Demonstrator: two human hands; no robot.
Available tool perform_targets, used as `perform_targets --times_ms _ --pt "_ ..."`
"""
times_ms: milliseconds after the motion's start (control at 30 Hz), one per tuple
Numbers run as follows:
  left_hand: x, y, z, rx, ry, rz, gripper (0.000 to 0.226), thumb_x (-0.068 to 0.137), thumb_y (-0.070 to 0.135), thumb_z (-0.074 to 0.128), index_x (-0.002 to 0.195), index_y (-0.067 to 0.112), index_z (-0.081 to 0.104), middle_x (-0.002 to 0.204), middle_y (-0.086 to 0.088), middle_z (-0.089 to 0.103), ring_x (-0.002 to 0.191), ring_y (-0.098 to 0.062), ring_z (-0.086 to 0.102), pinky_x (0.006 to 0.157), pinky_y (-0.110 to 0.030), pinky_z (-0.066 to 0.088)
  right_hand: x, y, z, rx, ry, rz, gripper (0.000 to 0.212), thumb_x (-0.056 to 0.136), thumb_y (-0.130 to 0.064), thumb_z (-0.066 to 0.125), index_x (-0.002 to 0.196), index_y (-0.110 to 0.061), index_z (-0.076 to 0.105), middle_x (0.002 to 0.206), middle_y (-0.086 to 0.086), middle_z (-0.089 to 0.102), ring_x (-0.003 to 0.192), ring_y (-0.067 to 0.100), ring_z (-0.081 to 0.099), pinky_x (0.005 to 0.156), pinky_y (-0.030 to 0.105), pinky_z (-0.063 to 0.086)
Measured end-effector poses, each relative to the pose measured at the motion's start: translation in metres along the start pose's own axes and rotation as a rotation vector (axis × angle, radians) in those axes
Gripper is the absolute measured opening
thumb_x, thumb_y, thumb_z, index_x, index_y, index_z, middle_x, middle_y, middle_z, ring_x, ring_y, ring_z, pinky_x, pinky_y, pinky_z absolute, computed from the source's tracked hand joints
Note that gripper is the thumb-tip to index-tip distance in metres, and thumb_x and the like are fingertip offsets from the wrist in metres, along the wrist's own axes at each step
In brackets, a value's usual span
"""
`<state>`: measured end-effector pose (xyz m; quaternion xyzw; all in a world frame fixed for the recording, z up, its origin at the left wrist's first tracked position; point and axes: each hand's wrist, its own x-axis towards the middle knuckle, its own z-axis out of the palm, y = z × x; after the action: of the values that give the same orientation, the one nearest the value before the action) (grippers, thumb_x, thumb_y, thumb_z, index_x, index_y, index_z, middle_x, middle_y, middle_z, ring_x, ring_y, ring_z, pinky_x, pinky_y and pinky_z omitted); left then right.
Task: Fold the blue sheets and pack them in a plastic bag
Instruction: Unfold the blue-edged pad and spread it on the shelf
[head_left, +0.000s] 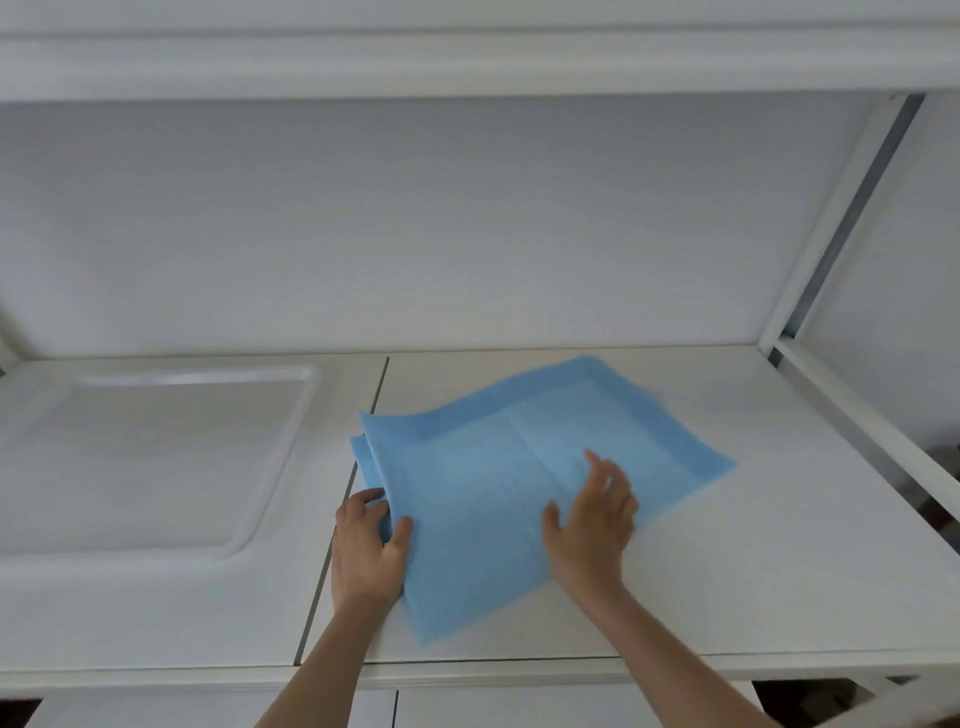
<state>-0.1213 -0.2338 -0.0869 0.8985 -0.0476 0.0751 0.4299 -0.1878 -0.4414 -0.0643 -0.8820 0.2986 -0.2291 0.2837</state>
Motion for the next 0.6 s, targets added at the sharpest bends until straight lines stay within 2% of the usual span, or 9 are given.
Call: perform_targets --times_ms 100,167,233,300,367,400,467,533,600 --pt "0.001 -0.001 0.001 -0.018 0.045 0.047 0.061 0.070 0.052 0.034 0.096 0.011 0.071 0.116 0.003 0.060 0.114 -0.018 0.048 0.097 -0.035 0.039 -0.023 -0.014 0.018 -0.043 -0.232 -0.020 0.072 0.089 -0.031 0.056 0.149 -0.019 0.018 0.155 0.013 0.011 0.139 0.033 0.016 0.112 0.045 0.018" --pt "0.002 -0.004 0.000 -0.085 0.057 0.062 0.056 0.071 0.048 0.036 0.093 0.011 0.073 0.111 0.005 0.064 0.110 -0.019 0.052 0.097 -0.041 0.041 -0.025 -0.013 0.025 -0.126 -0.315 0.007 0.070 0.094 -0.040 0.044 0.151 -0.021 0.010 0.158 0.014 0.001 0.143 0.034 0.008 0.116 0.043 0.009" --pt "0.002 -0.003 -0.001 -0.171 0.070 0.077 0.052 0.071 0.043 0.038 0.088 0.011 0.074 0.102 0.012 0.065 0.105 -0.016 0.054 0.093 -0.039 0.042 -0.026 -0.007 0.029 -0.238 -0.330 -0.018 0.065 0.093 -0.046 0.038 0.150 -0.017 0.025 0.156 0.022 0.013 0.141 0.038 0.019 0.115 0.047 0.017" --pt "0.000 0.002 -0.002 -0.273 0.104 0.059 0.050 0.069 0.044 0.039 0.086 0.013 0.074 0.098 0.018 0.064 0.104 -0.008 0.055 0.093 -0.029 0.040 -0.024 -0.001 0.033 -0.330 -0.338 -0.060 0.066 0.083 -0.052 0.035 0.132 -0.012 0.055 0.142 0.028 0.042 0.125 0.043 0.046 0.103 0.050 0.039" --pt "-0.002 0.008 -0.004 -0.392 0.146 0.024 0.042 0.068 0.047 0.039 0.082 0.021 0.070 0.092 0.025 0.060 0.096 0.007 0.053 0.088 -0.017 0.036 -0.021 0.001 0.028 -0.360 -0.404 -0.091 0.073 0.079 -0.056 0.027 0.127 -0.013 0.061 0.137 0.029 0.048 0.118 0.042 0.052 0.098 0.050 0.044" --pt "-0.003 0.009 -0.004 -0.430 0.159 0.006 0.035 0.069 0.047 0.039 0.077 0.027 0.067 0.091 0.025 0.060 0.094 0.007 0.053 0.087 -0.017 0.036 -0.019 0.003 0.025 -0.368 -0.429 -0.104 0.081 0.078 -0.059 0.018 0.135 -0.015 0.052 0.144 0.028 0.038 0.127 0.042 0.044 0.105 0.049 0.037" --pt "-0.002 0.008 -0.005 -0.488 0.186 -0.045 0.025 0.074 0.043 0.042 0.069 0.034 0.064 0.087 0.017 0.063 0.091 -0.006 0.056 0.086 -0.024 0.039 -0.016 0.007 0.018 -0.410 -0.470 -0.179 0.095 0.070 -0.064 -0.004 0.150 -0.022 0.025 0.158 0.021 0.010 0.143 0.036 0.017 0.116 0.043 0.014" --pt "0.000 0.003 -0.006 -0.537 0.218 -0.113 0.025 0.079 0.033 0.043 0.065 0.025 0.062 0.083 0.007 0.064 0.087 -0.016 0.057 0.080 -0.028 0.040 -0.011 0.014 0.010 -0.403 -0.501 -0.235 0.101 0.063 -0.067 -0.011 0.152 -0.027 0.012 0.160 0.015 -0.004 0.146 0.031 0.003 0.118 0.039 0.004" --pt "0.003 -0.001 -0.007 -0.627 0.245 -0.208 0.029 0.082 0.028 0.044 0.068 0.014 0.065 0.078 -0.001 0.066 0.082 -0.023 0.056 0.076 -0.033 0.040 -0.007 0.019 0.001 -0.402 -0.570 -0.272 0.100 0.061 -0.071 -0.010 0.152 -0.031 0.007 0.160 0.010 -0.011 0.147 0.026 -0.002 0.118 0.037 0.000"
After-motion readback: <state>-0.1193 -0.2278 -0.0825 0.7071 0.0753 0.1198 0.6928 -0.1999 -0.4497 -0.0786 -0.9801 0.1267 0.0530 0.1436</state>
